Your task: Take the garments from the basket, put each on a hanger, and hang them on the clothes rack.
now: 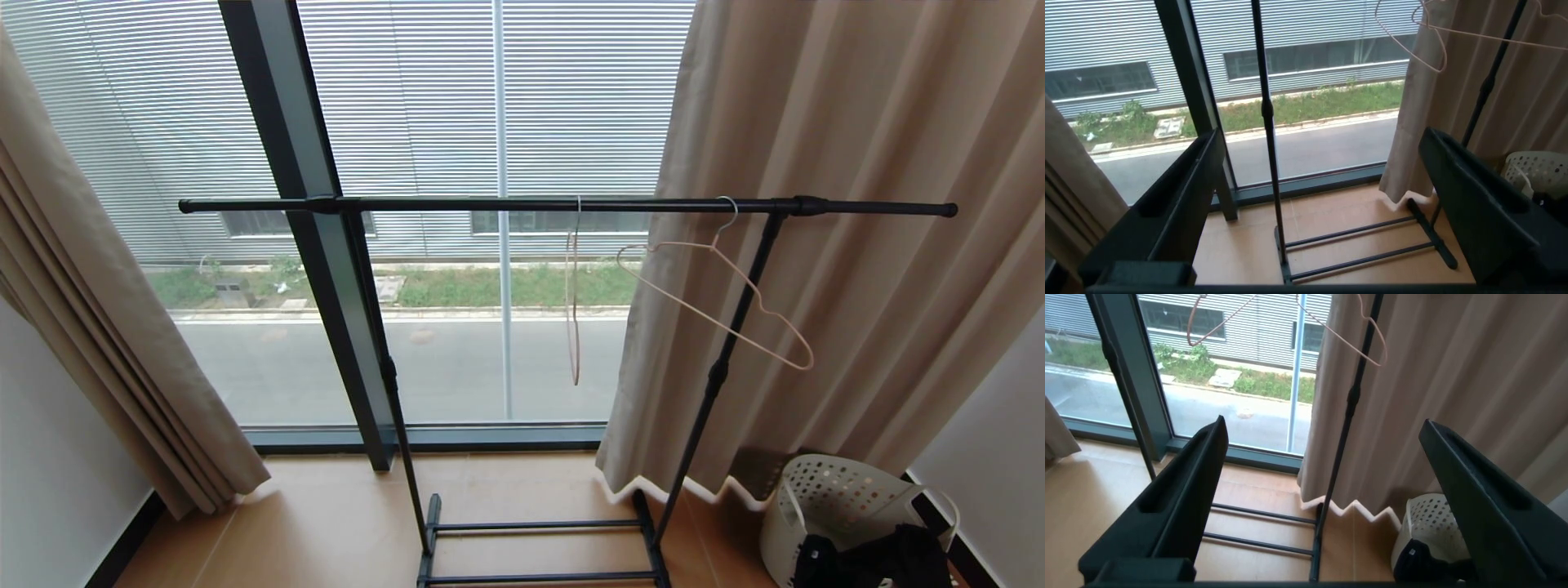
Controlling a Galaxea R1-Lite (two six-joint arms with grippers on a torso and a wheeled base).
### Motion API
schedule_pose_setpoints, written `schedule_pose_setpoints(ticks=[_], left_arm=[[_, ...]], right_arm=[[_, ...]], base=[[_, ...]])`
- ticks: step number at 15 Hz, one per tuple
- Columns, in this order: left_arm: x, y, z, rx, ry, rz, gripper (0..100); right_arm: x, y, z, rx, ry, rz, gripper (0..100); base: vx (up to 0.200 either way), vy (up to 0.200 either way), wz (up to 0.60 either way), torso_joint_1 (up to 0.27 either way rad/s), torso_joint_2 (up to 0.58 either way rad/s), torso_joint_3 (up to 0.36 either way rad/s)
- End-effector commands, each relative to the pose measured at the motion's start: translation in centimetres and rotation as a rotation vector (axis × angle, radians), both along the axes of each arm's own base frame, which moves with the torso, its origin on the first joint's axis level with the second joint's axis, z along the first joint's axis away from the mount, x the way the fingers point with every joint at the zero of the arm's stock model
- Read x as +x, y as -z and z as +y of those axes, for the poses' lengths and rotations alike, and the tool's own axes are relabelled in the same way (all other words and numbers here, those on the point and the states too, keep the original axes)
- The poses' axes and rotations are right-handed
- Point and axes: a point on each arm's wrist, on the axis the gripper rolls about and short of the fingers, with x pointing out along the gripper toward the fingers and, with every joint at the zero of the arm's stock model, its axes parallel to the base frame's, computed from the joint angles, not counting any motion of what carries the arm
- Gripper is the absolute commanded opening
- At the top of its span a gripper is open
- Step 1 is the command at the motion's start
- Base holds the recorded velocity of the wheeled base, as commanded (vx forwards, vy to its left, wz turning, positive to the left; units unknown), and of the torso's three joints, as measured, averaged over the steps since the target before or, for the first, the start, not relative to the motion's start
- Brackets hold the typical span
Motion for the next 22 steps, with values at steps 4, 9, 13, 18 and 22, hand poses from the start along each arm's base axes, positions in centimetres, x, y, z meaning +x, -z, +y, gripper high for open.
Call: schedule_pose_setpoints(ticks=[4, 9, 13, 18, 22], left_arm=[[0.01, -0.01, 0.0, 0.003, 0.001, 0.0, 100], [-0.02, 0.07, -0.14, 0.024, 0.064, 0.004, 100], [-0.02, 0.07, -0.14, 0.019, 0.063, 0.005, 100], [-0.02, 0.05, -0.14, 0.019, 0.063, 0.003, 100], [-0.02, 0.07, -0.14, 0.017, 0.062, 0.005, 100]], right_arm=[[0.0, -0.04, -0.01, 0.003, -0.001, -0.001, 100], [0.0, -0.04, -0.01, 0.008, -0.001, 0.0, 100], [0.0, -0.04, -0.01, 0.009, 0.001, 0.0, 100], [0.0, -0.04, -0.01, 0.009, -0.001, 0.0, 100], [0.0, -0.04, -0.01, 0.006, -0.001, -0.001, 100]], base=[[0.0, 0.0, 0.0, 0.0, 0.0, 0.0], [0.0, 0.0, 0.0, 0.0, 0.0, 0.0], [0.0, 0.0, 0.0, 0.0, 0.0, 0.0], [0.0, 0.0, 0.0, 0.0, 0.0, 0.0], [0.0, 0.0, 0.0, 0.0, 0.0, 0.0]])
